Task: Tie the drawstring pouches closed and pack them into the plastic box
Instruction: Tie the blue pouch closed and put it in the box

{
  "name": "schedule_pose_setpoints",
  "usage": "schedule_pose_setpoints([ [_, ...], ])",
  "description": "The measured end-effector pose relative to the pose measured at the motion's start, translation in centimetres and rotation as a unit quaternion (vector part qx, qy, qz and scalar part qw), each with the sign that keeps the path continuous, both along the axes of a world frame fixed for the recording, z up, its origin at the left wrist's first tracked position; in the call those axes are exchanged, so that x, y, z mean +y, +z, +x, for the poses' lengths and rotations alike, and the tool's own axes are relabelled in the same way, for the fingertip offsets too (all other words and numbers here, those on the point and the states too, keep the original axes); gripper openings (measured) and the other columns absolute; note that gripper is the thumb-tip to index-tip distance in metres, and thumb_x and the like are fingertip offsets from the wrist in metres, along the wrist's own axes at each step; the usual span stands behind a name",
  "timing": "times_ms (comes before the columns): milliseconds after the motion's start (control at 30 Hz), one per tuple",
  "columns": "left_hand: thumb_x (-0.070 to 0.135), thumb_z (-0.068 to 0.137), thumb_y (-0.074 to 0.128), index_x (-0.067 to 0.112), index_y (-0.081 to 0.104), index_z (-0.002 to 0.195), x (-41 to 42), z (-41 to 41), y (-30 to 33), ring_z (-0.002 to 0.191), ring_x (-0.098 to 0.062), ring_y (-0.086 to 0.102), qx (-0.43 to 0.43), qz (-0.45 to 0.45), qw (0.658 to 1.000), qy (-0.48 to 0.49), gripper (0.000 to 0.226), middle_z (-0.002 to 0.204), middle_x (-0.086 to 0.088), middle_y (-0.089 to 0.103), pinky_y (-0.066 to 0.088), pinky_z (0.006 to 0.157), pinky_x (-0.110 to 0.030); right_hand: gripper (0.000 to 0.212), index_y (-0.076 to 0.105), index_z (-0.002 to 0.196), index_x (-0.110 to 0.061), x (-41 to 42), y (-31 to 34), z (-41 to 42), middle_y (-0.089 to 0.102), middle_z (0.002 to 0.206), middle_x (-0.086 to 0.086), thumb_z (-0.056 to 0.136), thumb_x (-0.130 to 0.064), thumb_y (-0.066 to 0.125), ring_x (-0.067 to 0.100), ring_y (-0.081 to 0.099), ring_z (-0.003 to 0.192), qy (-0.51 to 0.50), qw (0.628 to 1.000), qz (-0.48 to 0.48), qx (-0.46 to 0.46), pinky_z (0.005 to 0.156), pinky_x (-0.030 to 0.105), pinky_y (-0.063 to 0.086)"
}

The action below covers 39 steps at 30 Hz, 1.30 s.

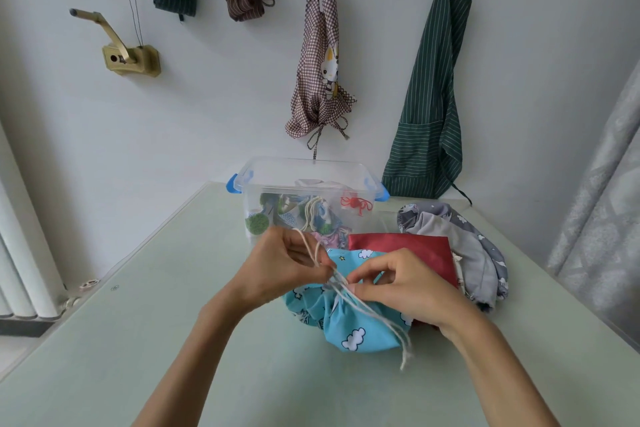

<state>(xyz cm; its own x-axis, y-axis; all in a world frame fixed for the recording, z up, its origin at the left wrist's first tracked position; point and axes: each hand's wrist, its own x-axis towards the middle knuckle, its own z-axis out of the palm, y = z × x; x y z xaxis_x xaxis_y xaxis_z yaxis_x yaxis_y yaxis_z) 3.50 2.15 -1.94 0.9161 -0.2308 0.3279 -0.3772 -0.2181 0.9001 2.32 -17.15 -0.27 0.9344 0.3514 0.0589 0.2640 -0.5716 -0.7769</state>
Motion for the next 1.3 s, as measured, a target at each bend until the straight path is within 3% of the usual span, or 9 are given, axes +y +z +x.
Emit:
schedule_pose_setpoints([
  [200, 0.008, 0.071, 0.079, 0.011, 0.076, 0.081, -0.3, 0.1, -0.6, 0.072, -0.013, 0.073, -0.089, -0.024, 0.992, 0.082, 0.01, 0.077, 0.0, 0.076, 0.056, 0.07, -0.021, 0.013, 0.076, 0.083, -0.029, 0.5, 0.2, -0.2, 0.069, 0.077, -0.013, 0.087, -0.031, 0.064, -0.004, 0.057, 0.067, 0.011, 0.997, 0.068, 0.031, 0.064, 0.007, 0.043],
  [433, 0.021, 0.067, 0.083, 0.019, 0.077, 0.074, -1.0, 0.2, -0.8, 0.064, -0.009, 0.069, -0.122, 0.001, 0.985, 0.123, 0.009, 0.07, 0.006, 0.074, 0.053, 0.06, -0.023, 0.053, 0.075, 0.088, -0.015, 2.1, -1.2, 1.0, 0.047, 0.054, -0.007, 0.098, -0.045, 0.033, 0.009, 0.036, 0.054, -0.054, 0.955, 0.211, 0.2, 0.057, 0.022, 0.029],
  [533, 0.027, 0.065, 0.084, 0.022, 0.078, 0.072, -0.9, 0.3, -0.8, 0.065, -0.01, 0.07, -0.127, 0.004, 0.982, 0.138, 0.011, 0.07, 0.009, 0.074, 0.055, 0.062, -0.033, 0.042, 0.067, 0.088, -0.009, 2.4, -1.7, 1.2, 0.041, 0.052, -0.006, 0.092, -0.046, 0.048, 0.008, 0.032, 0.047, -0.072, 0.921, 0.295, 0.244, 0.05, 0.021, 0.028],
  [600, 0.026, 0.066, 0.084, 0.021, 0.078, 0.074, -0.7, 0.3, -0.7, 0.066, -0.011, 0.07, -0.13, 0.006, 0.982, 0.14, 0.011, 0.071, 0.009, 0.074, 0.057, 0.066, -0.042, 0.024, 0.062, 0.095, -0.01, 2.1, -1.8, 1.2, 0.046, 0.057, -0.004, 0.086, -0.032, 0.06, 0.007, 0.035, 0.046, -0.068, 0.909, 0.337, 0.237, 0.049, 0.021, 0.028],
  [733, 0.026, 0.068, 0.083, 0.018, 0.078, 0.077, -0.4, 0.6, -0.7, 0.069, -0.014, 0.071, -0.132, 0.004, 0.983, 0.127, 0.013, 0.074, 0.005, 0.075, 0.057, 0.07, -0.047, 0.024, 0.066, 0.106, -0.006, 1.2, -1.5, 1.2, 0.063, 0.075, 0.0, 0.084, -0.009, 0.057, 0.009, 0.045, 0.055, 0.01, 0.898, 0.378, 0.226, 0.054, 0.02, 0.032],
  [967, 0.032, 0.066, 0.08, 0.017, 0.079, 0.081, -0.3, 0.4, -0.5, 0.072, -0.012, 0.072, -0.115, 0.005, 0.989, 0.098, 0.021, 0.077, 0.006, 0.076, 0.059, 0.072, -0.041, 0.009, 0.075, 0.089, -0.02, 1.8, -1.7, 0.8, 0.063, 0.057, -0.013, 0.083, -0.021, 0.068, 0.001, 0.049, 0.054, -0.076, 0.967, 0.226, 0.092, 0.061, 0.015, 0.042],
  [1033, 0.032, 0.066, 0.078, 0.019, 0.079, 0.083, -0.1, 0.6, -0.6, 0.074, -0.01, 0.072, -0.097, 0.016, 0.992, 0.081, 0.021, 0.079, 0.007, 0.076, 0.059, 0.073, -0.035, 0.008, 0.07, 0.077, -0.023, 1.8, -1.8, 0.8, 0.066, 0.066, -0.009, 0.08, -0.03, 0.068, 0.003, 0.054, 0.058, -0.128, 0.981, 0.139, -0.04, 0.064, 0.022, 0.045],
  [1133, 0.023, 0.073, 0.077, 0.018, 0.079, 0.085, -0.1, 0.8, -1.0, 0.075, -0.009, 0.071, -0.073, 0.017, 0.996, 0.054, 0.013, 0.081, 0.007, 0.076, 0.058, 0.072, -0.027, 0.016, 0.055, 0.067, -0.025, 2.1, -2.5, 0.9, 0.053, 0.071, -0.01, 0.074, -0.032, 0.067, 0.009, 0.049, 0.063, -0.203, 0.92, -0.099, -0.319, 0.057, 0.024, 0.035],
  [1300, 0.016, 0.075, 0.076, 0.011, 0.078, 0.084, -0.9, 0.8, -1.0, 0.076, -0.011, 0.071, -0.056, -0.022, 0.997, 0.041, 0.01, 0.08, 0.003, 0.076, 0.057, 0.071, -0.025, 0.021, 0.055, 0.065, -0.02, 1.4, -2.4, 1.5, 0.054, 0.068, -0.006, 0.064, -0.021, 0.076, 0.015, 0.047, 0.052, -0.264, 0.86, -0.135, -0.415, 0.043, 0.012, 0.016],
])
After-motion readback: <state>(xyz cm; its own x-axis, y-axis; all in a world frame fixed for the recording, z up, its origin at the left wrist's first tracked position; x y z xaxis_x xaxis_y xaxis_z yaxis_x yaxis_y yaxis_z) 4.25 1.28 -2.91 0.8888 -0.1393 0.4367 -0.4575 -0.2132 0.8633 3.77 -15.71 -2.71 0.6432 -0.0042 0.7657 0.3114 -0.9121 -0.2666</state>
